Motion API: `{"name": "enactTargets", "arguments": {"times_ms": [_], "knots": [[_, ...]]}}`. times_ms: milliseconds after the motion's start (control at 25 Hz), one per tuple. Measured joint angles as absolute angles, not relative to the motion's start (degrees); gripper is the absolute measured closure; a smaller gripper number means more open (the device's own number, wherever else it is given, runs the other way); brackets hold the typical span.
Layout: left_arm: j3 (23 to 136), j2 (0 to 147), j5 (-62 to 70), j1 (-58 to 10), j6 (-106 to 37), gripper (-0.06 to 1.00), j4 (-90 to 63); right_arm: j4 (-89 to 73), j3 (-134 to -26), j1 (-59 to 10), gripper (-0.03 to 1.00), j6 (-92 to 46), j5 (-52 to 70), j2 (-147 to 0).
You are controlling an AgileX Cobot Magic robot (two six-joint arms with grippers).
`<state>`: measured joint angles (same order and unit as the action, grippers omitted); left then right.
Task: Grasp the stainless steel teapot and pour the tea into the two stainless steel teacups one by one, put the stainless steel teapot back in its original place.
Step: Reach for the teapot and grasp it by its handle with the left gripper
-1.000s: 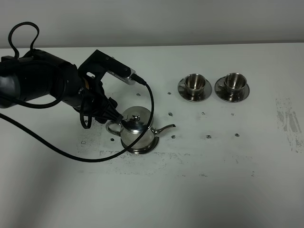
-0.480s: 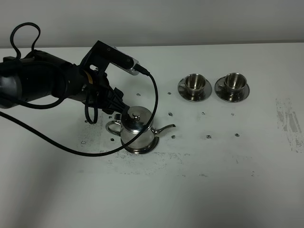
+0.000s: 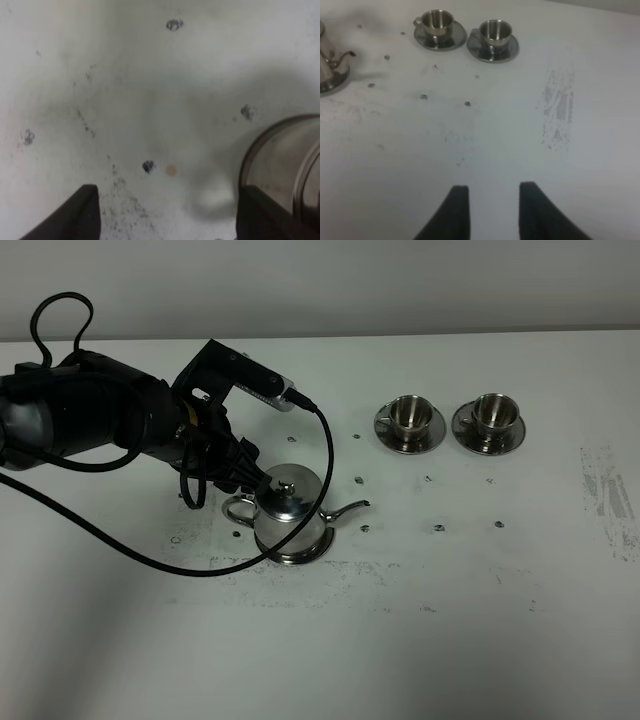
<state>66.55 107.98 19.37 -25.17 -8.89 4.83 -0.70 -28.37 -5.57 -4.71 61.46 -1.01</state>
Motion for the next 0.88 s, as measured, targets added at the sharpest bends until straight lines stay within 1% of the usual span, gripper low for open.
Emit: {"name": "enactTargets", "arguments": {"times_ms": [520, 880], "knots": [[66.5, 107.9, 22.9, -25.7, -8.9, 0.38, 4.6, -0.7, -28.4, -5.6, 0.74, -4.7, 61.5, -1.0], [66.5, 104.3, 20.8, -25.7, -8.9, 0.38, 4.7, -0.7, -28.4, -5.6, 0.74, -4.7, 61.5, -1.0]]}}
